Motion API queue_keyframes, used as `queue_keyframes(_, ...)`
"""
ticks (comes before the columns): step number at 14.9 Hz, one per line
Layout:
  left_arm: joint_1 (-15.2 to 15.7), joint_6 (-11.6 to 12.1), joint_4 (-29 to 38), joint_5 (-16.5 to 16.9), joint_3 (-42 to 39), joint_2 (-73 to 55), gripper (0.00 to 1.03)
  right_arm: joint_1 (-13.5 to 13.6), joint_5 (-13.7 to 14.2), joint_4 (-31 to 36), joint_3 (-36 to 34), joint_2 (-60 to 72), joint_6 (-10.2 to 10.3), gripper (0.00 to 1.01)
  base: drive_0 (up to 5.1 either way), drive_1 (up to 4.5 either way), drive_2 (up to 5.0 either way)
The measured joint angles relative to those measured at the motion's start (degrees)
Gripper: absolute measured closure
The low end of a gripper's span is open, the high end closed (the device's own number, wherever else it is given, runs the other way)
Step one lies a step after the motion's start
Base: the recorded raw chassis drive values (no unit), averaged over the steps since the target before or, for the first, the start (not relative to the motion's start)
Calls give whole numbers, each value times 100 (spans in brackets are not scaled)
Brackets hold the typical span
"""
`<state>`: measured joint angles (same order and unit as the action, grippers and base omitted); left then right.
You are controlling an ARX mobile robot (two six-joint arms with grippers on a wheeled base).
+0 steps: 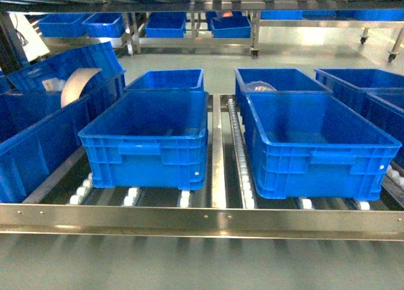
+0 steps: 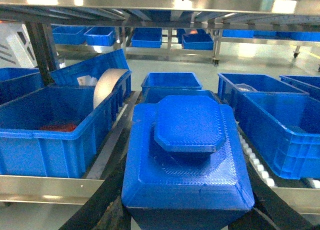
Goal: Sort blue parts and orange caps into right shelf containers
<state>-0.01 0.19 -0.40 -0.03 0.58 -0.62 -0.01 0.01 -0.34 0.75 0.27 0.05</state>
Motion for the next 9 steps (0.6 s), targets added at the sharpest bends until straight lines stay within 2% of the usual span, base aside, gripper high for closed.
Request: queue_keyframes(9, 0, 0, -2, 2, 0, 0, 60, 0, -4, 0, 0, 0, -7, 62, 0, 0, 0)
